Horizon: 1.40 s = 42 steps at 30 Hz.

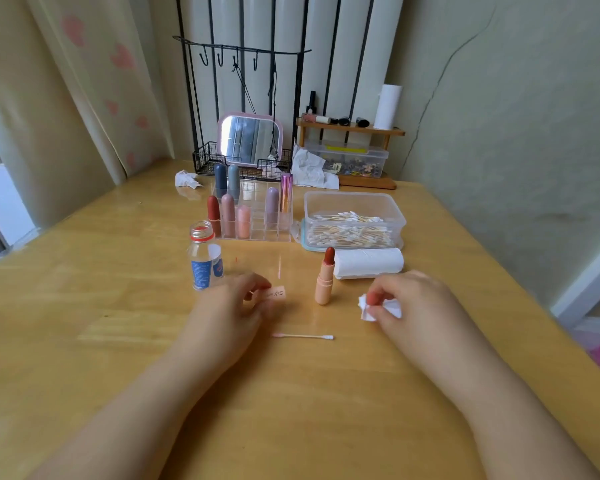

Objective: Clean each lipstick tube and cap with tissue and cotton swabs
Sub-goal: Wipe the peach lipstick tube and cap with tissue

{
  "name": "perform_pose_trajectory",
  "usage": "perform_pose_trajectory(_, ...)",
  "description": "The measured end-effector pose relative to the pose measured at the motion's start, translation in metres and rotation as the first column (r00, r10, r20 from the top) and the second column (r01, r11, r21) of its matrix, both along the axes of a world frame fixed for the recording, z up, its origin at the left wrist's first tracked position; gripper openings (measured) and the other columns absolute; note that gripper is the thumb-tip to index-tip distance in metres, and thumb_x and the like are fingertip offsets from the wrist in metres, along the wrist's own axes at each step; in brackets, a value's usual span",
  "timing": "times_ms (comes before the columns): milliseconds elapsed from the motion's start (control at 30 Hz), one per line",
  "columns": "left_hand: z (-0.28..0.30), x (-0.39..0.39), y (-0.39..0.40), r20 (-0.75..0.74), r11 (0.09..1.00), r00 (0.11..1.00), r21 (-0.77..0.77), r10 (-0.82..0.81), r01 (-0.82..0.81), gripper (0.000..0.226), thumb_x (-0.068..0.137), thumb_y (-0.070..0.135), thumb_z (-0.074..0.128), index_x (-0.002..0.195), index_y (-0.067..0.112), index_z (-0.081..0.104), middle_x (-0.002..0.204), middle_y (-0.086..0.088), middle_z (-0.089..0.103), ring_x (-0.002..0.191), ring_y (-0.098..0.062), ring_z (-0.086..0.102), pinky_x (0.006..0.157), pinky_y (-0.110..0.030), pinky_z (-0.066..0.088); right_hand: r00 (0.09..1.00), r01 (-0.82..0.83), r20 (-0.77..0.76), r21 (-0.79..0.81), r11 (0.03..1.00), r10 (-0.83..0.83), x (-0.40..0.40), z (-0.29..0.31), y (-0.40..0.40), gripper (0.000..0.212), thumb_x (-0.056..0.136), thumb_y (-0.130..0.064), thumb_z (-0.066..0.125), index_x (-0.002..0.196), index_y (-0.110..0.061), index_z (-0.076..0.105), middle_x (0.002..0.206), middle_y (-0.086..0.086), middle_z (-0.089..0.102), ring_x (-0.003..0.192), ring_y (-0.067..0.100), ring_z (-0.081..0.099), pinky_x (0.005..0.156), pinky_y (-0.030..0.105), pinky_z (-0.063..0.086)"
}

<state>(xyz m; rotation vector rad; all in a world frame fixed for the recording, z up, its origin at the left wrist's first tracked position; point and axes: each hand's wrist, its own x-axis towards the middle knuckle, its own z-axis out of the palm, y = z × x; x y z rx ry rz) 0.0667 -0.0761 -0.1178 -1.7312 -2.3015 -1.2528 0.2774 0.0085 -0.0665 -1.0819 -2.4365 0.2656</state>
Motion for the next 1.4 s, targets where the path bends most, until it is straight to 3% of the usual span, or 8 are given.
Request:
perform_pose_trajectory(133,-0.004,0.000,0.004,-0.030,0.999,0.999,-0.040,0.020,-0.021,0.022,0.084,0.020,0.068,0.105,0.013,0.069,0.097,0.004,0.052,0.084,-0.012,0.049,0.069,-0.014,0.029,0.972,-0.051,0.235,0.088,0.995,0.029,-0.011,-0.015,0.000,0.013,0.089,-0.022,0.058,0.095,-0.029,0.067,0.102,-0.013,0.061,0.111,0.014,0.046,0.085,0.023,0.025)
perform_pose_trajectory(300,-0.005,0.000,0.004,-0.045,0.998,0.999,-0.064,0.013,-0.015,0.029,0.087,0.021,0.065,0.114,0.013,0.066,0.098,0.003,0.050,0.087,-0.012,0.048,0.071,-0.013,0.029,0.976,-0.204,0.132,0.255,0.945,0.175,-0.033,-0.031,-0.012,0.010,0.059,-0.026,0.070,0.069,-0.025,0.073,0.067,-0.009,0.058,0.066,0.018,0.058,0.060,0.028,0.048)
perform_pose_trajectory(600,-0.002,0.003,0.000,0.003,1.000,1.000,-0.015,0.006,-0.006,0.032,0.086,0.024,0.066,0.116,0.013,0.064,0.104,0.003,0.053,0.093,-0.013,0.050,0.074,-0.013,0.030,0.925,-0.267,0.339,0.264,0.927,0.170,-0.054,-0.037,-0.019,0.031,0.037,-0.025,0.089,0.051,-0.028,0.061,0.054,-0.012,0.050,0.057,0.013,0.055,0.060,0.020,0.033)
perform_pose_trajectory(700,0.009,0.006,-0.006,0.088,0.993,0.996,0.112,0.014,-0.024,0.021,0.086,0.014,0.065,0.106,0.018,0.065,0.098,0.006,0.056,0.082,-0.004,0.051,0.070,-0.014,0.036,0.980,-0.186,0.106,0.175,0.967,0.169,-0.046,-0.029,-0.023,0.014,0.065,-0.022,0.076,0.060,-0.026,0.064,0.055,-0.011,0.052,0.054,0.010,0.052,0.054,0.022,0.046)
perform_pose_trajectory(767,0.018,0.011,-0.011,0.195,0.978,0.981,0.200,0.021,-0.061,0.018,0.086,0.006,0.060,0.094,0.021,0.063,0.089,0.007,0.060,0.076,-0.001,0.054,0.066,-0.011,0.040,0.981,-0.122,-0.168,-0.134,0.983,0.098,-0.040,-0.016,-0.026,0.022,0.077,-0.013,0.069,0.064,-0.028,0.060,0.054,-0.010,0.051,0.053,0.006,0.045,0.057,0.019,0.043)
perform_pose_trajectory(933,0.025,0.028,-0.014,0.576,0.983,0.796,0.092,-0.185,0.162,0.016,0.088,0.007,0.059,0.080,0.019,0.067,0.069,0.005,0.067,0.070,-0.012,0.060,0.073,-0.028,0.047,0.779,-0.405,-0.622,-0.591,0.697,-0.074,-0.033,0.003,-0.034,0.014,0.085,0.007,0.058,0.074,-0.002,0.057,0.057,0.006,0.066,0.047,0.008,0.053,0.051,0.013,0.041)
perform_pose_trajectory(1167,0.032,0.032,-0.021,0.765,0.855,0.465,0.209,-0.445,0.475,0.014,0.078,0.026,0.061,0.073,0.014,0.069,0.064,-0.004,0.062,0.062,-0.013,0.055,0.066,-0.022,0.047,0.687,-0.528,-0.723,-0.564,0.635,-0.071,-0.032,0.005,-0.036,0.004,0.070,-0.007,0.065,0.074,-0.006,0.062,0.058,0.000,0.064,0.051,0.003,0.053,0.049,0.013,0.041)
perform_pose_trajectory(1400,0.032,0.028,-0.021,0.674,0.925,0.643,0.176,-0.362,0.336,0.018,0.085,0.011,0.067,0.067,0.018,0.066,0.066,-0.002,0.060,0.065,-0.013,0.056,0.067,-0.021,0.043,0.685,-0.543,-0.726,-0.565,0.622,-0.062,-0.027,0.007,-0.033,0.016,0.077,0.010,0.069,0.077,-0.004,0.062,0.063,0.007,0.066,0.054,0.007,0.057,0.055,0.017,0.048)
